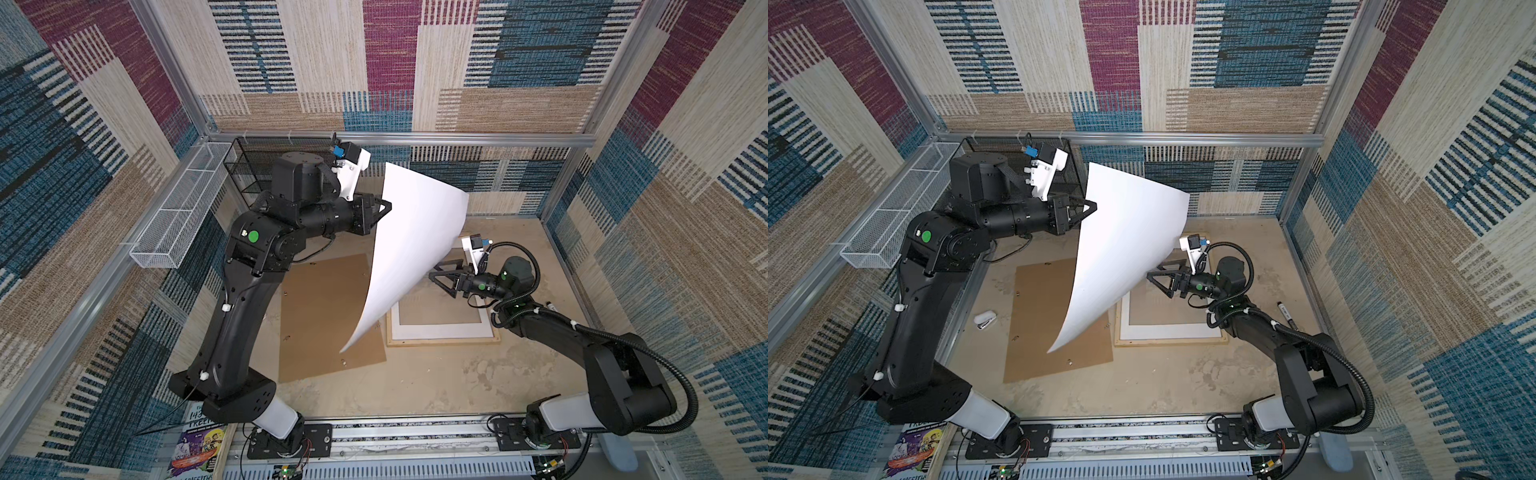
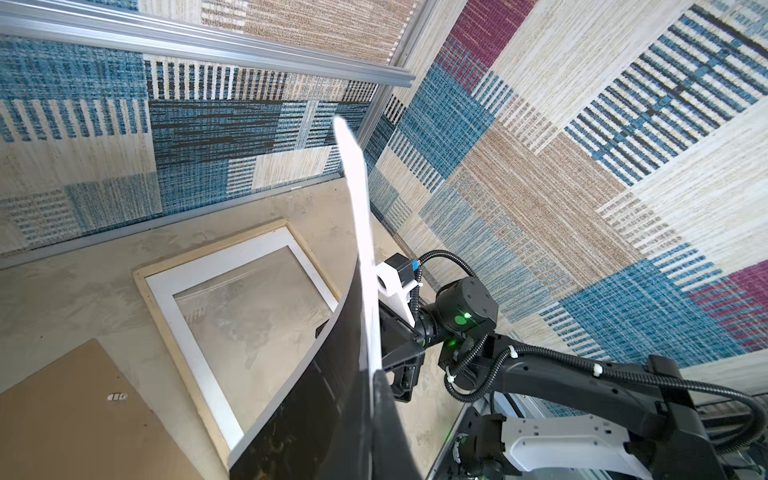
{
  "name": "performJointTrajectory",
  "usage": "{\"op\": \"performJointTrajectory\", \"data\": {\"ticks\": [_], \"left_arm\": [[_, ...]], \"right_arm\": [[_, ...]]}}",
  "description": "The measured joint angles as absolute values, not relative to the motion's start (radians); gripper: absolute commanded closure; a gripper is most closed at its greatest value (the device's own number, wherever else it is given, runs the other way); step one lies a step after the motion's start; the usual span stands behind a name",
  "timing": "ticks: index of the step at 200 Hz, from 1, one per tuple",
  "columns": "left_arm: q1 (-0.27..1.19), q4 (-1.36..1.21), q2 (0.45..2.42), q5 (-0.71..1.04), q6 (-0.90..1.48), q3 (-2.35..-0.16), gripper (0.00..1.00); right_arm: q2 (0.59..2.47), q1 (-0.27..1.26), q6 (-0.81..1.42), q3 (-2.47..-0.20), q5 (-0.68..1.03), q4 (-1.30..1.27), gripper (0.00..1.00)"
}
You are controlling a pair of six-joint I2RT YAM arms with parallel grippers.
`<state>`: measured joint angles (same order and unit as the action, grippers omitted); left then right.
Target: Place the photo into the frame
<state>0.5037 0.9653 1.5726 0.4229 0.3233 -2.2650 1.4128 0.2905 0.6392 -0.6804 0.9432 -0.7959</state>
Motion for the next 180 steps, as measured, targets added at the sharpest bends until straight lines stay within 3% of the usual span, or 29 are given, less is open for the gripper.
{"op": "performJointTrajectory", "data": {"ticks": [180], "left_arm": [[0.437,0.899,1.509,0.343,0.315,-2.076,1.00]], "right_arm": [[1.196,0.285,0.653,-0.576,0.886,-0.702,0.00]]}}
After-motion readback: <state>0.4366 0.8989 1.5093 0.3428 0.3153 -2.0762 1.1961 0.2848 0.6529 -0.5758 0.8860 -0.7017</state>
